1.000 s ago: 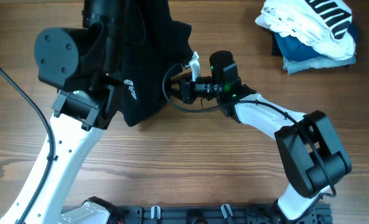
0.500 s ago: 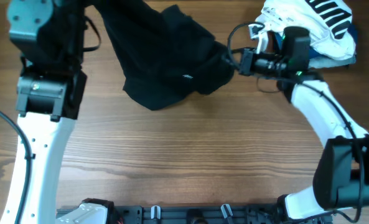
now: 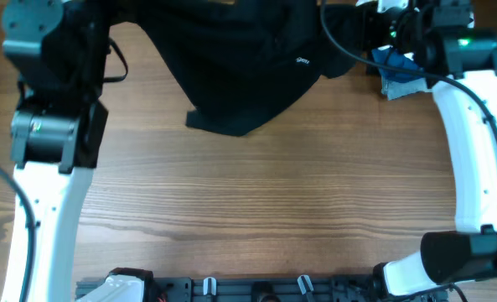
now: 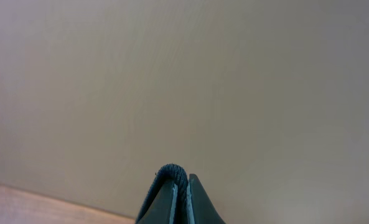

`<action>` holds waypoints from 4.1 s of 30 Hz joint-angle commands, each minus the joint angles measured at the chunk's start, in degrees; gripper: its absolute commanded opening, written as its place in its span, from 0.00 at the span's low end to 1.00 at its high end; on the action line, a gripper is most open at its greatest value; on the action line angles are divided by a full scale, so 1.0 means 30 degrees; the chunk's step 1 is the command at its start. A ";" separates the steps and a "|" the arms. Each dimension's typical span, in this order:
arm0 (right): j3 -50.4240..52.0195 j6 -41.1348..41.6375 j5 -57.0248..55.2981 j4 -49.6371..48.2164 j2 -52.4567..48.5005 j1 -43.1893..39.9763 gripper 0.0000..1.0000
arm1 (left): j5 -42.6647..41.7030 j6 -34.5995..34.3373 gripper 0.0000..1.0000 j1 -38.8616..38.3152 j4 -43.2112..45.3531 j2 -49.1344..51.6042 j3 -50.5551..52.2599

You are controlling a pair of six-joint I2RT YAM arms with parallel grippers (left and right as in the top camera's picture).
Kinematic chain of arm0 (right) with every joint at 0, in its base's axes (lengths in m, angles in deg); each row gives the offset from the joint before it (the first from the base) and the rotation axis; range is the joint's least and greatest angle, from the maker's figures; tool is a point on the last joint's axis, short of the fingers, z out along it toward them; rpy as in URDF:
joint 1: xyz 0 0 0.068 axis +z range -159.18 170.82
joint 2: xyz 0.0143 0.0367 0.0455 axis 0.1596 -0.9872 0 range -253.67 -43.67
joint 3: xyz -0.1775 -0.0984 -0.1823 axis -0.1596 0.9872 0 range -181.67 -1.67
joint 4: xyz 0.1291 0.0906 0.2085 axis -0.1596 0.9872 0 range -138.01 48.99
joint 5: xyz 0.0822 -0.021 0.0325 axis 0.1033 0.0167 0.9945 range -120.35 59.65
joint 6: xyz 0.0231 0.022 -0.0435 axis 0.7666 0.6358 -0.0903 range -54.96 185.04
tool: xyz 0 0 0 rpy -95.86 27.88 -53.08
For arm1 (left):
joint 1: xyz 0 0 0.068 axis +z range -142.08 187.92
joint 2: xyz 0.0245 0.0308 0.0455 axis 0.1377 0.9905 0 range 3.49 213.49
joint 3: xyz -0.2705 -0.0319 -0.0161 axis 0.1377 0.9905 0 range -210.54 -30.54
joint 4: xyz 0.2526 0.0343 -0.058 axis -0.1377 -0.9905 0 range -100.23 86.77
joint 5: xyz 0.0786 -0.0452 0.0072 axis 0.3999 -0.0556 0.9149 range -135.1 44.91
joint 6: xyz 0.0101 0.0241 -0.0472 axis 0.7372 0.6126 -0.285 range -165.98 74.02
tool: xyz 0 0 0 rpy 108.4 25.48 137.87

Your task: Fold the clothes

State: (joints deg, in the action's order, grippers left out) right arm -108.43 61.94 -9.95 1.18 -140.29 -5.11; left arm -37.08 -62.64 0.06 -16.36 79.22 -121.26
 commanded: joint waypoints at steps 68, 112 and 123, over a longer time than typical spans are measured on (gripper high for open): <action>0.4940 0.0000 -0.0138 0.9071 -0.1479 0.3031 0.26 | -0.0809 -0.2681 0.25 0.1333 -1.8659 0.4087 0.3009; 0.5996 -0.1464 -0.0262 -0.9100 -0.9763 0.8757 0.72 | -0.1239 -0.3177 0.78 0.4299 -1.3180 0.4095 0.3009; 0.5945 -0.1392 0.0503 -0.8575 -1.0287 0.8706 0.16 | -0.1231 -0.3169 0.79 0.4299 -1.3260 0.4124 0.3009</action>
State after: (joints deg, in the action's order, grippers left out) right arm -90.29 57.75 -9.55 -24.96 -170.41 21.32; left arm -40.49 -71.65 12.65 -56.12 92.40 -112.47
